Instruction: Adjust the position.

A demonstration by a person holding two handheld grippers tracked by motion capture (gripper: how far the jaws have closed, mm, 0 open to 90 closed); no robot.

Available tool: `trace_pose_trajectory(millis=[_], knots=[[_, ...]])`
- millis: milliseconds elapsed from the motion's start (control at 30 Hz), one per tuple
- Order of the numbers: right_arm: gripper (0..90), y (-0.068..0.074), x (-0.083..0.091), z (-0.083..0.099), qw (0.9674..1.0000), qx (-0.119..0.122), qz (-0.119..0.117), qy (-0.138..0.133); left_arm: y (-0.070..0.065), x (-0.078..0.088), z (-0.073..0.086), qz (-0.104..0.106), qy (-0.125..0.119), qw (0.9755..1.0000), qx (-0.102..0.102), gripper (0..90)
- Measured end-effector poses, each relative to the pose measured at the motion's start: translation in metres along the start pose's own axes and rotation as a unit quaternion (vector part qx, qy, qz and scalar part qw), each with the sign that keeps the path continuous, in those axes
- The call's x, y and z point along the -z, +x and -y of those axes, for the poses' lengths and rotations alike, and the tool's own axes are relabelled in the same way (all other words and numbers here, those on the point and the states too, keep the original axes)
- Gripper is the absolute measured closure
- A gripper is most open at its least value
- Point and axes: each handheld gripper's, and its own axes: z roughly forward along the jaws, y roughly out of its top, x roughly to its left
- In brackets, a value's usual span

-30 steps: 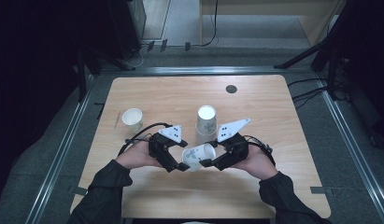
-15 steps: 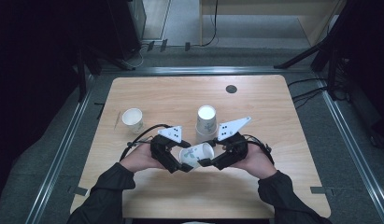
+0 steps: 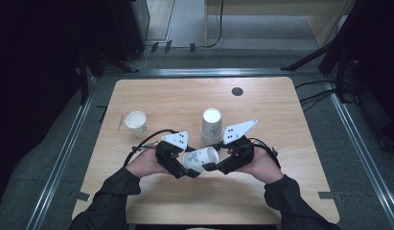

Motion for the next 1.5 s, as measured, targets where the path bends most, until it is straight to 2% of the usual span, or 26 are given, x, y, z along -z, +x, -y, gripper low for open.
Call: trace_pose_trajectory(millis=[400, 500, 567, 633, 700, 833, 1000, 1167, 1267, 1367, 1500], knots=[[34.2, 0.001, -0.004, 0.001, 0.9999, -0.002, 0.001, 0.013, 0.000, 0.000, 0.001, -0.002, 0.018, 0.9998, -0.001, 24.1], [30.2, 0.000, -0.005, 0.002, 0.9999, -0.003, 0.001, 0.010, 0.002, 0.002, 0.001, -0.004, 0.016, 0.9999, 0.002, 24.1], [26.2, -0.001, -0.005, 0.002, 0.9999, -0.003, 0.002, 0.011, 0.003, 0.004, 0.001, -0.005, 0.016, 0.9998, 0.004, 24.1], [25.4, 0.000, -0.006, 0.003, 0.9999, -0.003, 0.009, 0.013, 0.003, 0.008, 0.001, -0.006, 0.014, 0.9999, 0.008, 24.1], [24.9, -0.001, -0.006, 0.004, 0.9997, -0.001, 0.016, 0.020, 0.003, 0.012, -0.002, -0.013, 0.025, 0.9996, 0.004, 24.1], [25.0, 0.000, -0.008, 0.007, 0.9990, 0.002, 0.023, 0.038, 0.004, 0.024, -0.006, -0.019, 0.023, 0.9996, 0.004, 24.1], [25.0, 0.000, -0.012, 0.010, 0.9979, 0.006, 0.032, 0.056, 0.003, 0.032, -0.012, -0.027, 0.050, 0.9983, -0.005, 24.1], [25.2, -0.002, -0.014, 0.012, 0.9970, 0.003, 0.040, 0.066, 0.006, 0.030, -0.017, -0.031, 0.090, 0.9953, -0.018, 24.1], [25.3, -0.002, -0.015, 0.013, 0.9964, 0.006, 0.045, 0.072, 0.008, 0.025, -0.020, -0.040, 0.117, 0.9921, -0.020, 24.1], [25.4, -0.003, -0.016, 0.014, 0.9955, 0.008, 0.051, 0.079, 0.010, 0.021, -0.022, -0.036, 0.130, 0.9907, -0.020, 24.1], [25.4, -0.003, -0.017, 0.015, 0.9954, 0.007, 0.052, 0.080, 0.011, 0.014, -0.025, -0.035, 0.156, 0.9867, -0.026, 24.1]])
